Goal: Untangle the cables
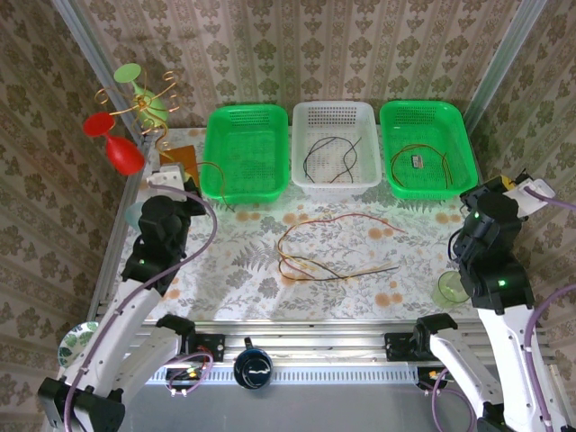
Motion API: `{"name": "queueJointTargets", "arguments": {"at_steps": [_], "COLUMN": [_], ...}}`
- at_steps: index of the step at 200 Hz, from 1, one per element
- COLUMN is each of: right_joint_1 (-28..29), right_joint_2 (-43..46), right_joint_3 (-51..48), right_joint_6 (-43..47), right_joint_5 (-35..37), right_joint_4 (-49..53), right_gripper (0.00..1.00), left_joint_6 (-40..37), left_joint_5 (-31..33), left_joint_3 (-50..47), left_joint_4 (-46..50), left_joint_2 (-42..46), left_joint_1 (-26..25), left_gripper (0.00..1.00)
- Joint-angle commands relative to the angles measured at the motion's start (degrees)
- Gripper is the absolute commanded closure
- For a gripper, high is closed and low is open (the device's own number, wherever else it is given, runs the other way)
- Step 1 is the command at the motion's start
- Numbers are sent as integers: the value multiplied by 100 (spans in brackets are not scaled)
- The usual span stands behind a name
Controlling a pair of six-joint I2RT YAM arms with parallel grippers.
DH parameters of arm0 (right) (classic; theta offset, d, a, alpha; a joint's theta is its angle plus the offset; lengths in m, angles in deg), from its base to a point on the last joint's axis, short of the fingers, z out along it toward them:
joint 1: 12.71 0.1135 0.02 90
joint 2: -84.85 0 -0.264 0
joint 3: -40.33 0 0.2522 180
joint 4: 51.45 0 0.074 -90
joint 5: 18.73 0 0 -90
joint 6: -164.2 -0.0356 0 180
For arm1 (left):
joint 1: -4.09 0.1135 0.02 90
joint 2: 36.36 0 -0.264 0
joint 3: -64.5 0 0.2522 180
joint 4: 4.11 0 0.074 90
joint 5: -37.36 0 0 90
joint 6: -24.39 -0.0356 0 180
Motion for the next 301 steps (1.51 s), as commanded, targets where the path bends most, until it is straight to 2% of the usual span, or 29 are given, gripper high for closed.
{"name": "queueJointTargets", "arguments": {"at_steps": [1,41,91,119,158,201,245,284,301], "right_joint_1": [-34,-42,-33,-16,2,85,435,559,606], "right_joint_2": [-140,-1037,-2312,-2953,-3827,-4923,-6186,-7021,-7396], "right_joint_3": [68,1048,2287,2958,3798,4220,4282,4106,4195], "right_joint_6": [85,115,-579,-741,-847,-894,-114,110,12], "right_joint_5": [-155,-1158,-2875,-3414,-3602,-3835,-4211,-4231,-4144], "right_joint_4": [-643,-995,-1543,-1980,-2536,-3422,-3996,-3838,-3084], "right_gripper": [100,100,100,100,100,100,100,100,100], "left_joint_6": [299,271,360,393,515,636,664,704,716], "left_joint_5": [-526,-1024,-611,-487,-326,-191,-29,79,118], "left_joint_3": [107,142,74,50,-12,-22,-58,-56,-90], "left_joint_4": [-159,-384,-501,-545,-712,-707,-679,-573,-567], "left_joint_2": [-120,-327,-528,-661,-730,-776,-718,-633,-610], "left_joint_1": [30,-169,-896,-1187,-1428,-1628,-1815,-1956,-1989], "left_gripper": [100,100,100,100,100,100,100,100,100]}}
